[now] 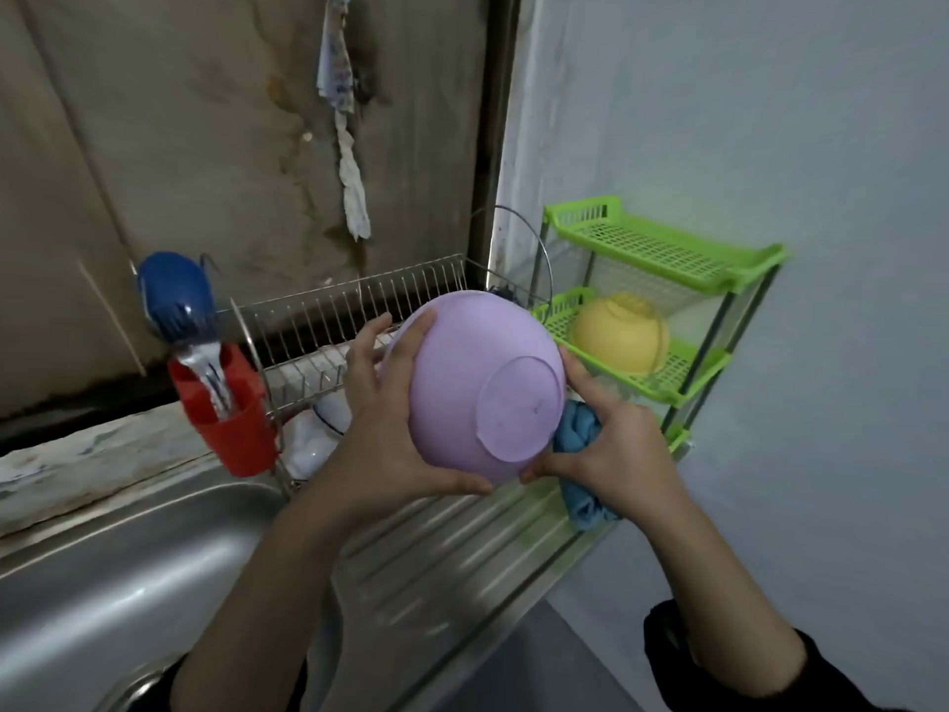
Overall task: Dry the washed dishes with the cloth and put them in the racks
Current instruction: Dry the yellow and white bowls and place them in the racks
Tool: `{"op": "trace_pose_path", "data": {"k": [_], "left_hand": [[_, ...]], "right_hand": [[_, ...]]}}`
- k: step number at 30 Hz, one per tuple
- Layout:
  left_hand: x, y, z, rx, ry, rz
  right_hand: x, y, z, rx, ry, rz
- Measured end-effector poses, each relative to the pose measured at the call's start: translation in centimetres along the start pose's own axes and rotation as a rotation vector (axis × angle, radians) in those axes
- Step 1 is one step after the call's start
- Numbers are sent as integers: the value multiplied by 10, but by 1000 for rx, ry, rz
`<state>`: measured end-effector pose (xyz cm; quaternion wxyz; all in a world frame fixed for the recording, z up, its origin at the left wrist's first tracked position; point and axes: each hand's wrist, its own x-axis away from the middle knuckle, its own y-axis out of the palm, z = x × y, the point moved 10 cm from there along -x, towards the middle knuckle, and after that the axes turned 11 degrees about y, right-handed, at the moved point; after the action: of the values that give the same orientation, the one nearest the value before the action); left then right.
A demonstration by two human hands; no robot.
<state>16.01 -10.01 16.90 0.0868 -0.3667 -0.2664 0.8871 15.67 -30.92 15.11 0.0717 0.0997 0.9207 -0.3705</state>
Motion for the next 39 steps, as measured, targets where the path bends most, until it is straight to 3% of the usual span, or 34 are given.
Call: {"op": "trace_pose_path", "data": {"k": [10,20,24,28,34,39], "left_hand": [[-105,59,-25,-234,180,-133],[-180,153,-37,-192,314,-246],[-201,172,-49,-109,345,-312],[-220,184,-59,-67,309,-410],[-244,202,-82,-36,167,-576],[-255,225,-93,11,67,-587]], "right_hand": [[-70,-34,50,47,120,152],[-100,-65,127,30,322,313],[-98,-72,134,-94,276,419],[-100,-73,136,-200,201,512],[-99,-70,123,-55,84,677],[-120,-38,137,66,144,463]]}}
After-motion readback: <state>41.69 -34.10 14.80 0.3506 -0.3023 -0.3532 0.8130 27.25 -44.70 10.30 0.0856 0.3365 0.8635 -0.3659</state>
